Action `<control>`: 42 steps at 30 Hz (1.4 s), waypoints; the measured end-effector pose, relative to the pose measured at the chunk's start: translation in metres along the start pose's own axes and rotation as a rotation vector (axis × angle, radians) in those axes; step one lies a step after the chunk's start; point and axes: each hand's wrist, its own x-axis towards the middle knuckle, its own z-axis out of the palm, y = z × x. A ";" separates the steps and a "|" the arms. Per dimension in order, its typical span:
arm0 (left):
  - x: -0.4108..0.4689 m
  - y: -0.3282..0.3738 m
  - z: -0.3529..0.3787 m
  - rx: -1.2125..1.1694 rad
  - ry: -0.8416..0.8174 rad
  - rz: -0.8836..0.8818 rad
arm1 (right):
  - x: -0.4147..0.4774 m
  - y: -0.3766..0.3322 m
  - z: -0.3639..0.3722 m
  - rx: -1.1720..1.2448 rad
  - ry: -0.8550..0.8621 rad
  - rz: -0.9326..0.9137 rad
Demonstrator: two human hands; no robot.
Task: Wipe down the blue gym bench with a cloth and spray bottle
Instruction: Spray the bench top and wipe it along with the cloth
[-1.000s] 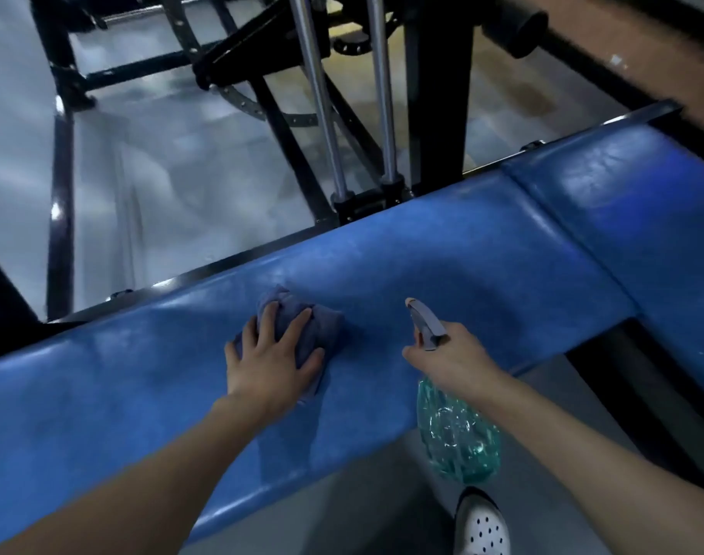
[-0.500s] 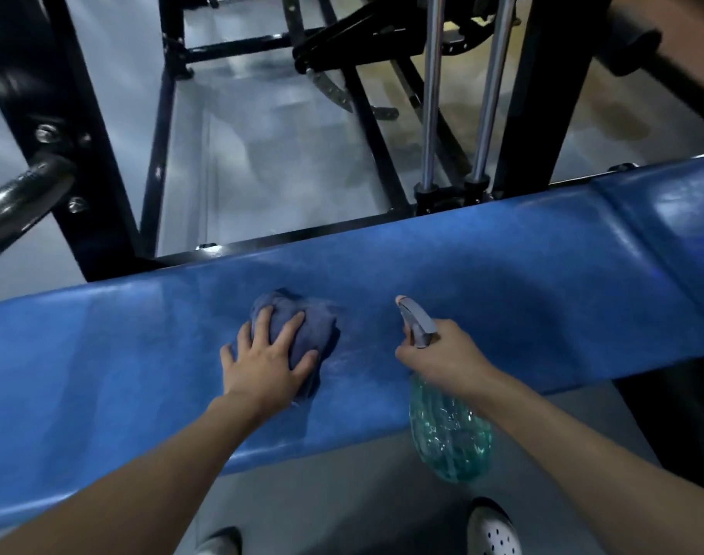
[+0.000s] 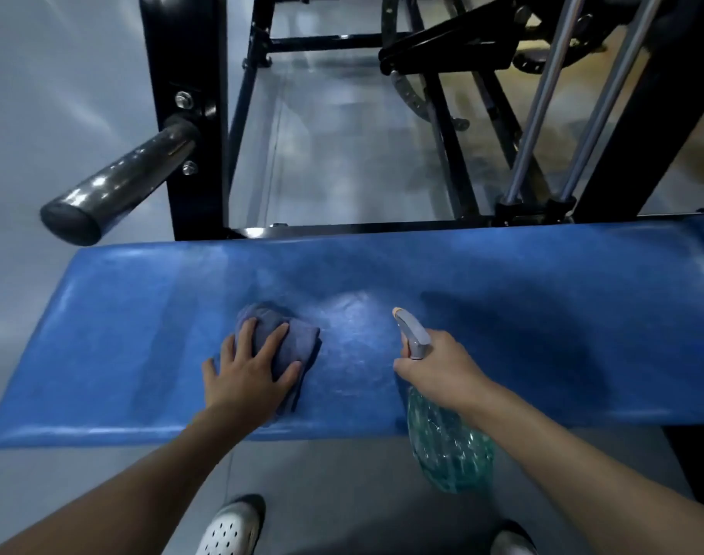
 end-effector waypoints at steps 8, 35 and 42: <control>-0.013 -0.073 0.001 -0.012 0.041 -0.088 | 0.008 -0.043 0.047 -0.137 0.013 0.041; -0.027 -0.228 -0.006 -0.106 0.021 -0.366 | 0.038 -0.183 0.208 -0.286 -0.193 -0.195; -0.030 -0.251 -0.006 -0.181 0.031 -0.427 | 0.045 -0.219 0.240 -0.307 -0.264 -0.229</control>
